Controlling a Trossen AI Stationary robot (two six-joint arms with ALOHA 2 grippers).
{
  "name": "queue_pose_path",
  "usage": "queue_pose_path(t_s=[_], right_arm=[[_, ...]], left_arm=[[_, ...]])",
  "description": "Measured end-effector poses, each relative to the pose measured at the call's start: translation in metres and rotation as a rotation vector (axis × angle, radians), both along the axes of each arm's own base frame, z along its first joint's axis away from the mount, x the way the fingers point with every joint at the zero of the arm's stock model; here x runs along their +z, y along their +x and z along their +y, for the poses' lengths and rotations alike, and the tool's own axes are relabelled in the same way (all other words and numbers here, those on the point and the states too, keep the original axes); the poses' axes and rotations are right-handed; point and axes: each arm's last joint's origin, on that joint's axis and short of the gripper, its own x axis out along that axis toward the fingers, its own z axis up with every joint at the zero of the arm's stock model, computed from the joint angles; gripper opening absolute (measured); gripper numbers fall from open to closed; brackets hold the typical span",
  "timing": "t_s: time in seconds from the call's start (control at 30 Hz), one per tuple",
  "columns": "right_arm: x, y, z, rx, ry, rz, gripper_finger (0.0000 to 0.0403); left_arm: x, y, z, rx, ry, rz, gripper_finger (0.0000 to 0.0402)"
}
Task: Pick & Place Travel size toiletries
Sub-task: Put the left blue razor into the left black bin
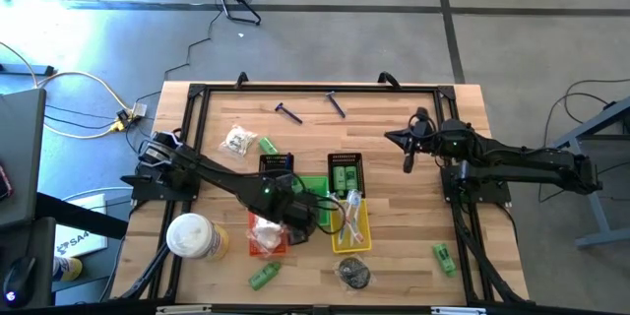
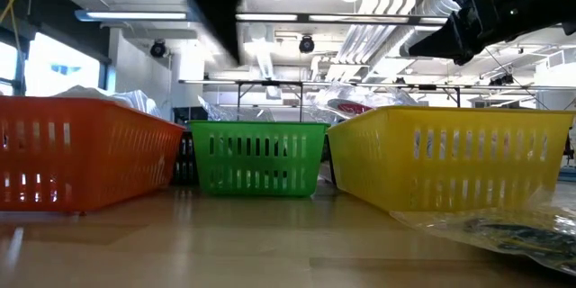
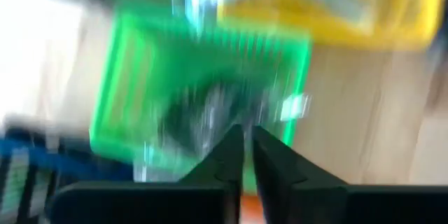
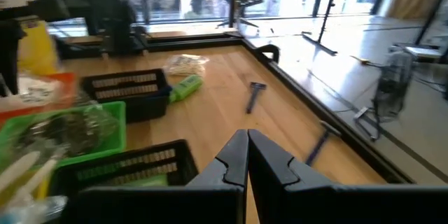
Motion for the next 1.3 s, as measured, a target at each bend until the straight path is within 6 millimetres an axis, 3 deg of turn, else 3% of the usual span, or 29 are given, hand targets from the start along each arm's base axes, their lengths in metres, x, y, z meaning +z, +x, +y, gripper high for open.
queue_pose_path(t_s=[0.07, 0.37, 0.47, 0.77, 0.93, 1.3], right_arm=[[0.000, 0.000, 0.001, 0.020, 0.002, -0.001, 0.0002], [0.000, 0.000, 0.000, 0.015, 0.001, 0.002, 0.0002], [0.000, 0.000, 0.000, 0.014, 0.000, 0.002, 0.0002], [-0.001, 0.000, 0.001, 0.015, 0.013, 0.012, 0.0002], [-0.005, -0.001, 0.001, 0.009, 0.046, 0.040, 0.0002], [-0.007, -0.001, 0.001, 0.003, 0.078, 0.049, 0.0002]], left_arm=[[0.004, 0.007, 0.000, 0.002, 0.023, -0.088, 0.0006], [0.018, 0.026, -0.005, -0.046, 0.088, -0.330, 0.0004], [0.013, 0.029, -0.006, -0.037, 0.085, -0.376, 0.0001], [0.016, 0.023, -0.002, 0.036, 0.111, -0.387, 0.0000], [0.014, 0.023, 0.000, -0.014, 0.160, -0.359, 0.0000], [0.016, 0.027, 0.028, -0.035, 0.203, -0.305, 0.0000]])
